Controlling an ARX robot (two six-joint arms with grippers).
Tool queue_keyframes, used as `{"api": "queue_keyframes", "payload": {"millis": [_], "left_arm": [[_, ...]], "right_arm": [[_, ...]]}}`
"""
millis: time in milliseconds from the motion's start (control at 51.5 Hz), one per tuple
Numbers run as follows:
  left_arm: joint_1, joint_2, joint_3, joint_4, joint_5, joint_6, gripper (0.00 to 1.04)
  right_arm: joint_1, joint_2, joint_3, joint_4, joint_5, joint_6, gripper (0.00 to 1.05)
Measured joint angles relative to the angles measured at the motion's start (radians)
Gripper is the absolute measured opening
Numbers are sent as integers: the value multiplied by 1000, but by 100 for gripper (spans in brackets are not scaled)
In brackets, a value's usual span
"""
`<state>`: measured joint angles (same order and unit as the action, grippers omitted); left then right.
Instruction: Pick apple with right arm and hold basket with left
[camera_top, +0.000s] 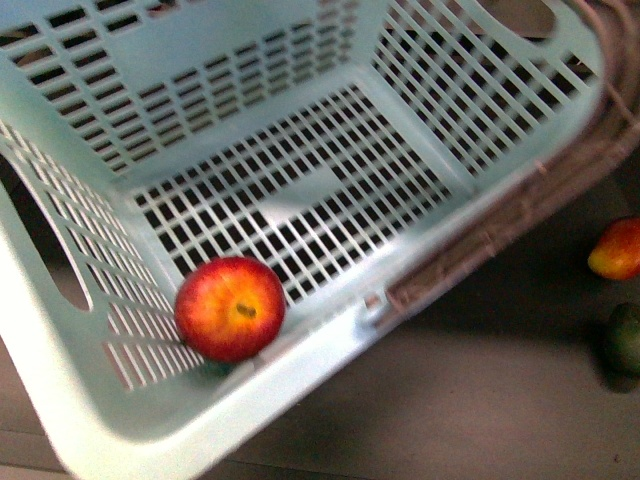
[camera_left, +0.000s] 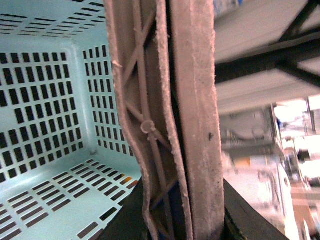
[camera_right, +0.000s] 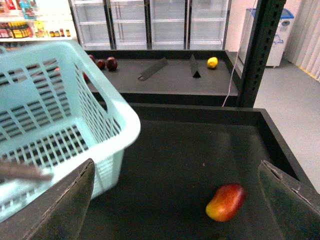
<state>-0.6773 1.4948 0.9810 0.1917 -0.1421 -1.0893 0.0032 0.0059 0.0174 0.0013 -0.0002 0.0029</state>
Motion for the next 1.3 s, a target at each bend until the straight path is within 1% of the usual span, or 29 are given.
{"api": "queue_keyframes", "payload": {"millis": [19,117,214,311,447,563,622,680,796,894,1068,1302], "left_arm": [[3,-1,0,6,-26,0,18],[29,-1,1,22,-79,10,18],[77,-1,1,34,-71,6,18],[126,-7,-8,44,-54,-39,18],[224,-13,-29,66,-24,-117,18],[349,2,-33,92,-7,-179,18],[385,15,-33,101,-3,-192,18],[436,46,-29,106,4,-212,18],[508,154,4,106,10,-246,18],[535,242,45,105,23,-278,18],[557,356,132,69,38,-360,18],[582,440,225,31,34,-390,18]], "right_arm": [[0,0,0,0,0,0,96],[0,0,0,0,2,0,96],[0,0,0,0,3,0,96],[0,0,0,0,0,0,96],[0,0,0,0,1,0,96],[0,0,0,0,2,0,96],[0,0,0,0,2,0,96],[0,0,0,0,2,0,96],[0,0,0,0,2,0,96],[0,0,0,0,2,0,96],[0,0,0,0,2,0,96],[0,0,0,0,2,0,96]]}}
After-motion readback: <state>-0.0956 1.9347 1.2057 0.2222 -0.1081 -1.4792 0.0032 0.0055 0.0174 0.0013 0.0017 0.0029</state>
